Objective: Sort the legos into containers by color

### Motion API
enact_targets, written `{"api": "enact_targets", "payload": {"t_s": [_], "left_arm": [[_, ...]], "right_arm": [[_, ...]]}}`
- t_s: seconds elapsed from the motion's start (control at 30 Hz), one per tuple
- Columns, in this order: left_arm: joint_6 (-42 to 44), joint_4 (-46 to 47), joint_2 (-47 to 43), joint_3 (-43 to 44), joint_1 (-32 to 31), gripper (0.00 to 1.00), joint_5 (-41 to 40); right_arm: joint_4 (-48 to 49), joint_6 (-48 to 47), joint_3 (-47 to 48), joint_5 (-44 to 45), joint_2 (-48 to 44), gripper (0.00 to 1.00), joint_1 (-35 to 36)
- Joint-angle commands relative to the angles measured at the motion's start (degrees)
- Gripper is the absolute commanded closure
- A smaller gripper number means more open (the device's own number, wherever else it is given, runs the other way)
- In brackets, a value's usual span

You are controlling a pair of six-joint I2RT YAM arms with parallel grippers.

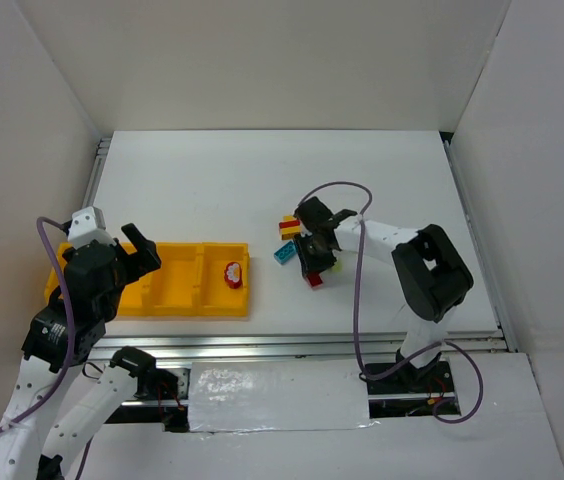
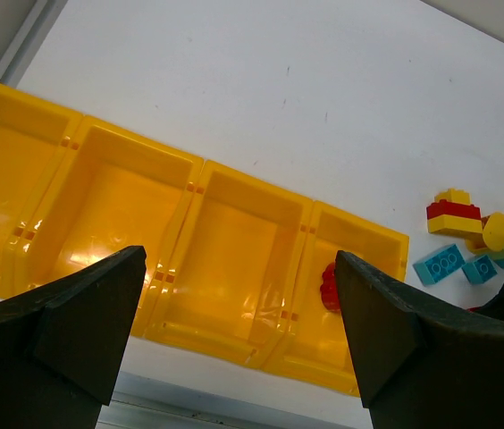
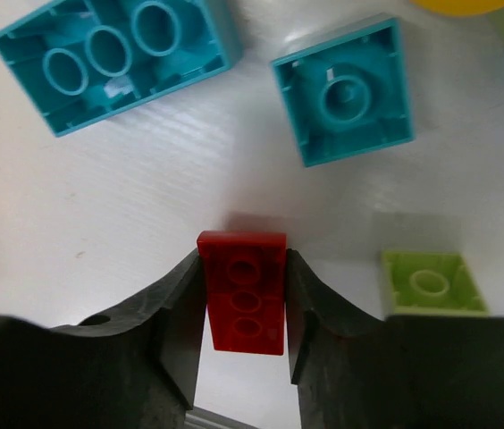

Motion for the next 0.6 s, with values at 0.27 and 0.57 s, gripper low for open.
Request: {"api": "enact_targets", "payload": {"t_s": [0.27,0.57], "left_arm": [[1.1,2.0,-0.5,0.0,0.3,0.00,-0.6],[0.6,1.5,-0.5,0.1,0.3,0.00,-1.2]], "right_arm": [[1.8,13.1,11.0,6.6,-9.6,1.00,12.7],[12.1,25.7,19.8,5.8,-3.6,1.00,19.0]]}}
